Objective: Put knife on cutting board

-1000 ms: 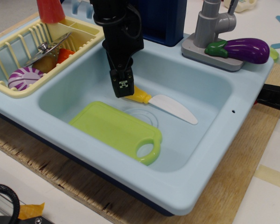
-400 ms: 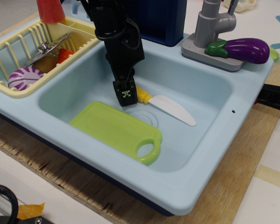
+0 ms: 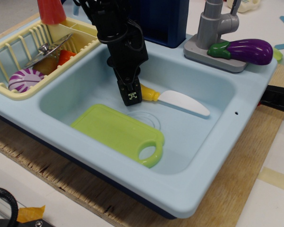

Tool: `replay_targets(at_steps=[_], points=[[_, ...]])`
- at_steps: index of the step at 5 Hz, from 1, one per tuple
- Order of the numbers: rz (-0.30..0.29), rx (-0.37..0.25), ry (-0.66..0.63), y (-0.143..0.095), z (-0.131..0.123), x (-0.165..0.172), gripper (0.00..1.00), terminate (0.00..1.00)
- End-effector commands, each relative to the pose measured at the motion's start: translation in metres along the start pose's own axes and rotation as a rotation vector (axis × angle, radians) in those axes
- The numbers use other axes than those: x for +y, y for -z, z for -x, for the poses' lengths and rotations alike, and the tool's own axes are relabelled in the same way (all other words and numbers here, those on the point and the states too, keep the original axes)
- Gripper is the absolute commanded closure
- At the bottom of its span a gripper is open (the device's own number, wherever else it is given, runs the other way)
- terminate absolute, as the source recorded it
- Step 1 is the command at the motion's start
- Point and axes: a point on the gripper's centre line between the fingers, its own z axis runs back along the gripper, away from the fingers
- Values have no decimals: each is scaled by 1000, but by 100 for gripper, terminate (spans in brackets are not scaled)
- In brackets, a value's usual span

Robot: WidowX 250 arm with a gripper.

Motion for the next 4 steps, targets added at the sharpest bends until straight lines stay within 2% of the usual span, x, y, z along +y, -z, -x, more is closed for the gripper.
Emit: replay_targets(at_steps=[1, 2, 3, 4], points=[[-7, 31, -20, -7, -3, -10, 100, 0], [-19, 60, -54, -30, -4, -26, 100, 0], [-35, 92, -113, -47, 6, -46, 100, 0], [-54, 106, -149, -56, 17, -59, 100, 0]])
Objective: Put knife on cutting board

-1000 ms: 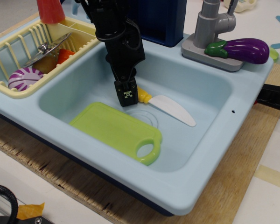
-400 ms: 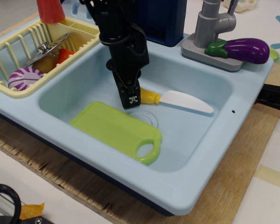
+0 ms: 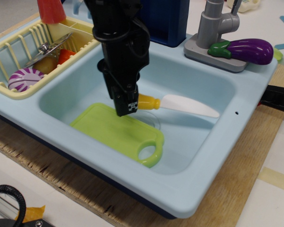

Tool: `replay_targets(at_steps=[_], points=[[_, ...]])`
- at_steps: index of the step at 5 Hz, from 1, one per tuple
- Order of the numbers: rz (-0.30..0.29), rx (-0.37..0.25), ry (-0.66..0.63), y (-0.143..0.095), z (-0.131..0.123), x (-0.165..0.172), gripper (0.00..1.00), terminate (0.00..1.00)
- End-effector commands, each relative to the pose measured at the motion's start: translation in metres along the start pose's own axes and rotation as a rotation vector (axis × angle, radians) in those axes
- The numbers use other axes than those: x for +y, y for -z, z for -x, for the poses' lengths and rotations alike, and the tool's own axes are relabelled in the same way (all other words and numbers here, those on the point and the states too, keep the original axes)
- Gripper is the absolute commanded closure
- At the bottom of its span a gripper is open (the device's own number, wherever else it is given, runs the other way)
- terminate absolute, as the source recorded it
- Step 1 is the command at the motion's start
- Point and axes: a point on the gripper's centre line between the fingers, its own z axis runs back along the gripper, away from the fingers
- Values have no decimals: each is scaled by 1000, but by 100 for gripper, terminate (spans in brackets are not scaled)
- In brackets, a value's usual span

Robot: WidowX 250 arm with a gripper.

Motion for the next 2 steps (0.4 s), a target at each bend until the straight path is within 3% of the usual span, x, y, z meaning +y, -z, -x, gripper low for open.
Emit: replay_targets(at_steps=[1, 2], points=[[-62, -4, -2, -25, 22, -4, 100, 0], [-54, 8, 4, -30, 37, -4, 100, 0]])
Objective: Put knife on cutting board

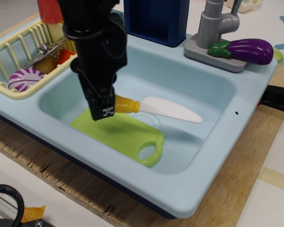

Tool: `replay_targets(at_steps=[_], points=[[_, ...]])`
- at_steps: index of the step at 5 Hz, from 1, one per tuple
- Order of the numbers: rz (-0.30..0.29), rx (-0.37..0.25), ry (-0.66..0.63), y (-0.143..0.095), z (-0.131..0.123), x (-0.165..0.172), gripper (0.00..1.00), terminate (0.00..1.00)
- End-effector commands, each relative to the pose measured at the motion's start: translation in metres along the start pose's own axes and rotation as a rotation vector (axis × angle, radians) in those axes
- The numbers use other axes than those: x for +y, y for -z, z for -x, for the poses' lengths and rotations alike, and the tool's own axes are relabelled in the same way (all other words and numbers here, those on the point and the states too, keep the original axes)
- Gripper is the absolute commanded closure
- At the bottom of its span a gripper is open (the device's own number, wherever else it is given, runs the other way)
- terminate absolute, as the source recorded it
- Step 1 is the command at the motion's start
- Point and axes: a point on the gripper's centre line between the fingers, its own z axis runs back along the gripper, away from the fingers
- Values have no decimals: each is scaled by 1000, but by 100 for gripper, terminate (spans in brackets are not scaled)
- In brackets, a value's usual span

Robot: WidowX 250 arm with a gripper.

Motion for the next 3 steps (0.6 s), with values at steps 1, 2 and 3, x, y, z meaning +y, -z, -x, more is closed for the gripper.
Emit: replay_targets(at_steps=[1, 2, 3], points=[[9, -8, 12, -3, 12, 6, 100, 0], [43, -12, 18, 0, 15, 8, 0, 0], [43, -12, 18, 0, 15, 8, 0, 0]])
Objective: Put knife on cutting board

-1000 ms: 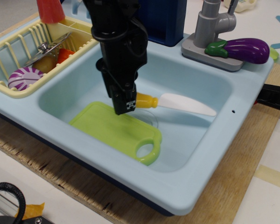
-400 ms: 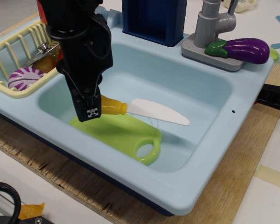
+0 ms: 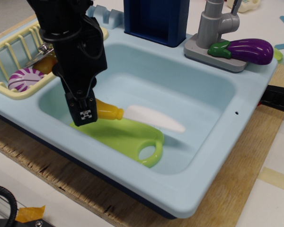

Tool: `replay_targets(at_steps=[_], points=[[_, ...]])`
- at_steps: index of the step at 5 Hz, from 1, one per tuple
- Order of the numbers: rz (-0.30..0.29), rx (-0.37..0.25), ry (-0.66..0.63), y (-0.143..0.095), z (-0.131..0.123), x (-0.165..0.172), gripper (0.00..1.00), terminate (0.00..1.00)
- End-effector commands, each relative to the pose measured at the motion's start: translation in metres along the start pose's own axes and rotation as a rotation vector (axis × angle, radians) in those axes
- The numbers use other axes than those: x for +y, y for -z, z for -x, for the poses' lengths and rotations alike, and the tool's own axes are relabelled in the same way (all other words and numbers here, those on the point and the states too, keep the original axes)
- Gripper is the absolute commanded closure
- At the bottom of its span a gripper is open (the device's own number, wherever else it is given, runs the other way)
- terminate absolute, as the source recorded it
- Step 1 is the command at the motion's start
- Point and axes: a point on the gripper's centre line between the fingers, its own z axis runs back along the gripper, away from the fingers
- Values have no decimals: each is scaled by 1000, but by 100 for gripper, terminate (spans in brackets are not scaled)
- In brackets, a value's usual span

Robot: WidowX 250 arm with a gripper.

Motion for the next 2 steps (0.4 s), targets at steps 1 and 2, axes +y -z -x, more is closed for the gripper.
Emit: replay_targets(at_steps=[1, 2], points=[[-11, -9, -5, -4, 1, 3, 0, 0], [-11, -9, -5, -4, 1, 3, 0, 100]])
